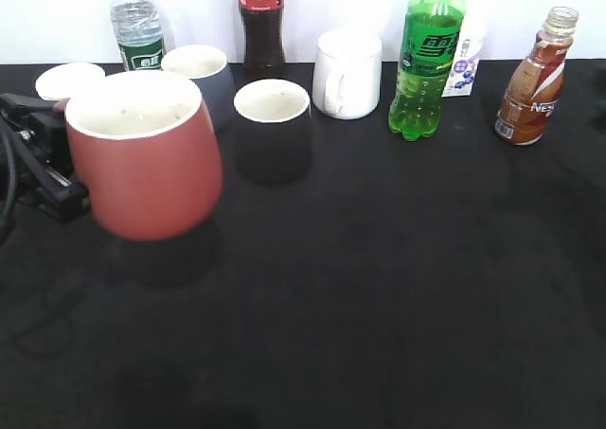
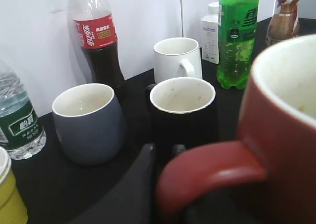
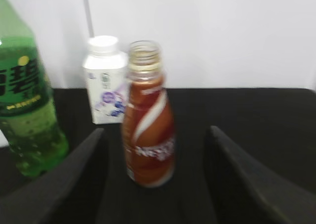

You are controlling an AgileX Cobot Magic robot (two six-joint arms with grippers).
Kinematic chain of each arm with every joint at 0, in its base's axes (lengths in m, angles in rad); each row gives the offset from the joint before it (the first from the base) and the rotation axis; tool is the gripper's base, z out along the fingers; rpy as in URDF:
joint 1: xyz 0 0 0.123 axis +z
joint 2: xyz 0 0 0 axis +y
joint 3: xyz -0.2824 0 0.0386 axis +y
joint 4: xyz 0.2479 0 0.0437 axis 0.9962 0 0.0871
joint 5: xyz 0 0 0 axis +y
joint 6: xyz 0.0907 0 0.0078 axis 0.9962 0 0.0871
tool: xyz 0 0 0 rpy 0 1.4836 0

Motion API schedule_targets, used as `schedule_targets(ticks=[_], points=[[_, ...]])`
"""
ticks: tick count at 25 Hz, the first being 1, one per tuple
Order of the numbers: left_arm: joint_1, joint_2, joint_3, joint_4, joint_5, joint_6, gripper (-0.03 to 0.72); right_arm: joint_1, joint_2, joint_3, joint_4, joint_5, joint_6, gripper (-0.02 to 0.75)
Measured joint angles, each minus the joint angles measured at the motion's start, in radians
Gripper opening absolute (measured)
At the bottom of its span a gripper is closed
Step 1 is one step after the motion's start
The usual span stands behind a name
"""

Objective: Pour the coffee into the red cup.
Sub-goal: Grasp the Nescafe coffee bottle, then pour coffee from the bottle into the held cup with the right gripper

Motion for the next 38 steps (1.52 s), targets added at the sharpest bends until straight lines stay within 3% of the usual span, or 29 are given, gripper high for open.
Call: schedule_targets(ticks=[1, 2, 3, 5, 14, 22, 25, 31, 38], points=[[0.000, 0.000, 0.000, 0.000, 0.000, 0.000, 0.060, 0.000, 0.076, 0.000, -0.007, -0.101, 0.009, 0.491], [0.000, 0.000, 0.000, 0.000, 0.000, 0.000, 0.060, 0.000, 0.152, -0.001, -0.009, -0.184, 0.011, 0.549], [0.000, 0.000, 0.000, 0.000, 0.000, 0.000, 0.060, 0.000, 0.214, -0.006, -0.010, -0.232, 0.012, 0.623], [0.000, 0.000, 0.000, 0.000, 0.000, 0.000, 0.060, 0.000, 0.322, -0.044, -0.029, -0.259, 0.013, 0.661], [0.000, 0.000, 0.000, 0.000, -0.004, 0.000, 0.060, 0.000, 0.639, -0.377, -0.077, -0.252, 0.013, 0.664], [0.000, 0.000, 0.000, 0.000, -0.004, 0.000, 0.060, 0.000, 0.774, -0.525, -0.077, -0.234, 0.014, 0.619], [0.000, 0.000, 0.000, 0.000, -0.004, 0.000, 0.060, 0.000, 0.787, -0.535, -0.079, -0.235, 0.015, 0.535], [0.000, 0.000, 0.000, 0.000, -0.004, 0.000, 0.060, 0.000, 0.762, -0.512, -0.119, -0.257, 0.004, 0.535], [0.000, 0.000, 0.000, 0.000, -0.017, 0.000, 0.060, 0.000, 0.434, -0.218, -0.192, -0.278, -0.005, 0.534]])
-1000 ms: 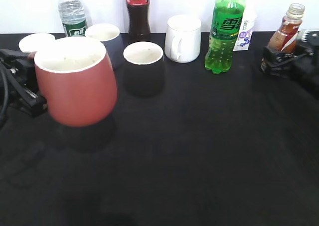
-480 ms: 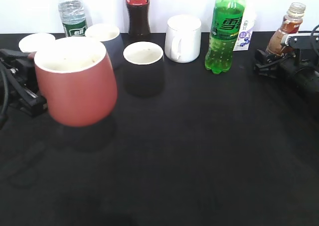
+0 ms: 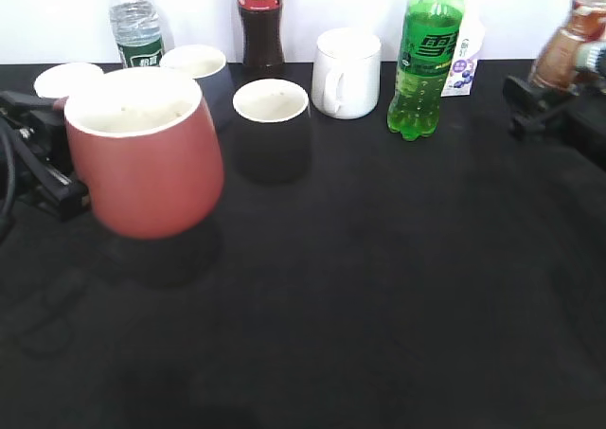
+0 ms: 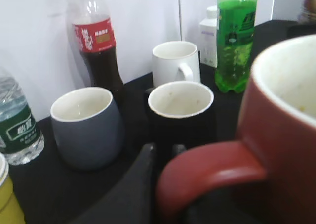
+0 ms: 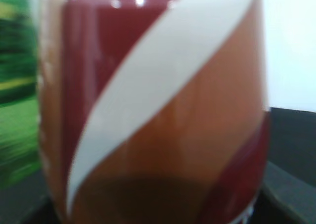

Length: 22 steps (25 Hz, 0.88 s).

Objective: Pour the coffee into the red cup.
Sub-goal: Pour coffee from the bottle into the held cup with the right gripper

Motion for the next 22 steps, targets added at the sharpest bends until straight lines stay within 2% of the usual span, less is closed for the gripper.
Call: schedule_targets(ticks=[2, 4, 7, 10, 12, 15, 18, 22], points=[[0.000, 0.000, 0.000, 0.000, -0.007, 0.000, 0.060, 0.001, -0.090, 0.078, -0.068, -0.002, 0.022, 0.534], [0.000, 0.000, 0.000, 0.003, -0.009, 0.000, 0.060, 0.042, -0.167, 0.127, -0.081, 0.002, 0.041, 0.534], [0.000, 0.000, 0.000, 0.025, -0.009, 0.000, 0.060, 0.239, -0.206, 0.133, -0.072, 0.023, 0.044, 0.534], [0.000, 0.056, 0.000, 0.027, -0.091, 0.000, 0.060, 0.457, -0.200, 0.107, 0.005, 0.033, 0.044, 0.534], [0.000, 0.145, 0.000, 0.030, -0.159, 0.000, 0.060, 0.532, -0.164, 0.043, 0.019, 0.051, 0.041, 0.534], [0.000, 0.270, 0.000, 0.051, -0.277, 0.014, 0.060, 0.542, -0.106, -0.088, 0.003, 0.138, -0.023, 0.534], [0.000, 0.387, -0.002, 0.044, -0.381, 0.104, 0.060, 0.542, -0.032, -0.201, -0.094, 0.182, -0.092, 0.534], [0.000, 0.436, -0.003, -0.035, -0.451, 0.174, 0.060, 0.542, 0.005, -0.242, -0.124, 0.194, -0.330, 0.534]])
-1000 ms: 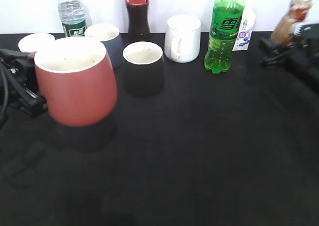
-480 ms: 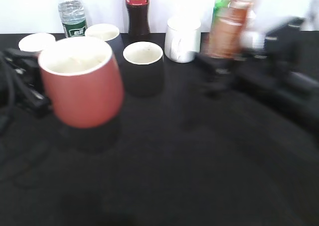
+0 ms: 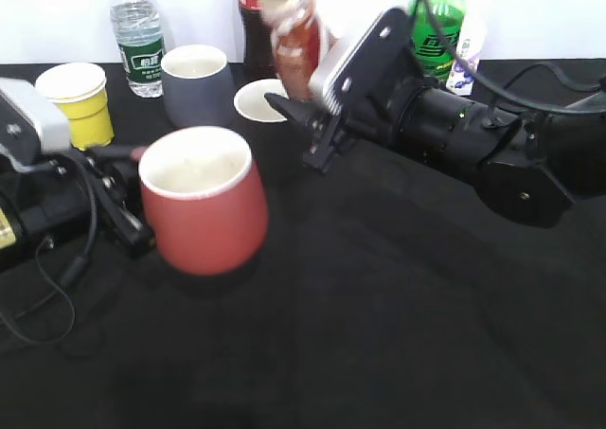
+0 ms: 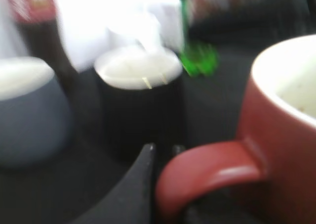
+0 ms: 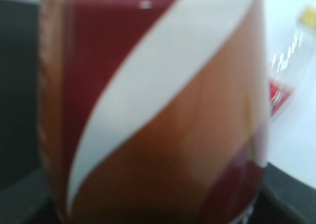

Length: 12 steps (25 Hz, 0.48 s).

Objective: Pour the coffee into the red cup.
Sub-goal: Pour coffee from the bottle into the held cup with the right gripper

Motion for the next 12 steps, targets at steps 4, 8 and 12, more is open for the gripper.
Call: schedule_targets(ticks=[4, 8, 12], points=[[0.000, 0.000, 0.000, -0.006, 0.001, 0.057, 0.060, 0.000, 0.000, -0.001, 0.000, 0.001, -0.280, 0.534], [0.000, 0.000, 0.000, -0.004, 0.008, 0.125, 0.060, 0.000, 0.000, -0.001, 0.000, 0.001, -0.482, 0.534], [0.000, 0.000, 0.000, -0.002, 0.008, 0.166, 0.060, 0.000, 0.000, -0.001, 0.000, 0.001, -0.654, 0.534]])
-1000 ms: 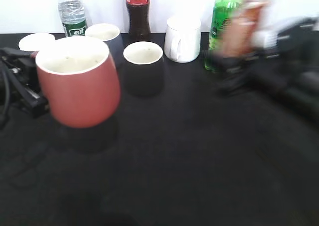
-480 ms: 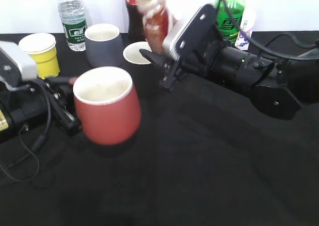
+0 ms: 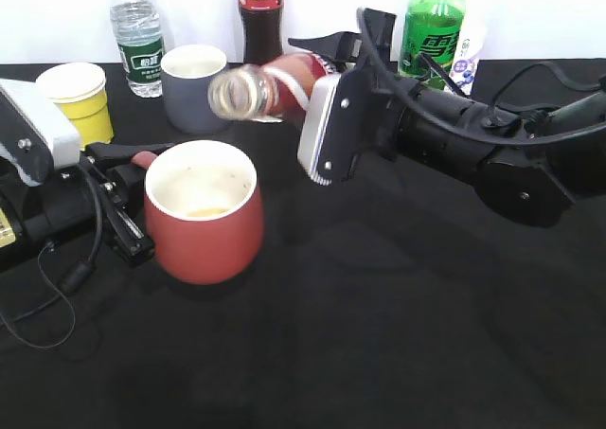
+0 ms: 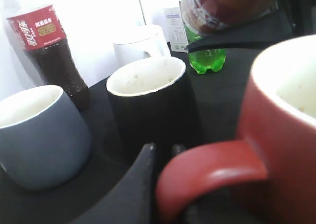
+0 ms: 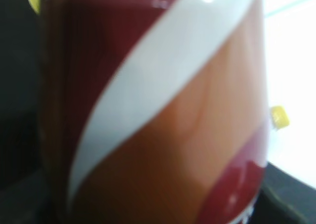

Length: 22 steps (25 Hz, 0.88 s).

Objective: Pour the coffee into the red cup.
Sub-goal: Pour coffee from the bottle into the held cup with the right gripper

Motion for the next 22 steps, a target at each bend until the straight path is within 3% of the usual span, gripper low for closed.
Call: schedule_targets(ticks=[5, 22], points=[[0.000, 0.000, 0.000, 0.054, 0.000, 0.001, 0.062, 0.000, 0.000, 0.000, -0.001, 0.000, -0.124, 0.534], [0.000, 0.032, 0.000, 0.011, -0.051, 0.001, 0.064, 0.000, 0.000, 0.000, -0.005, -0.018, -0.326, 0.534]])
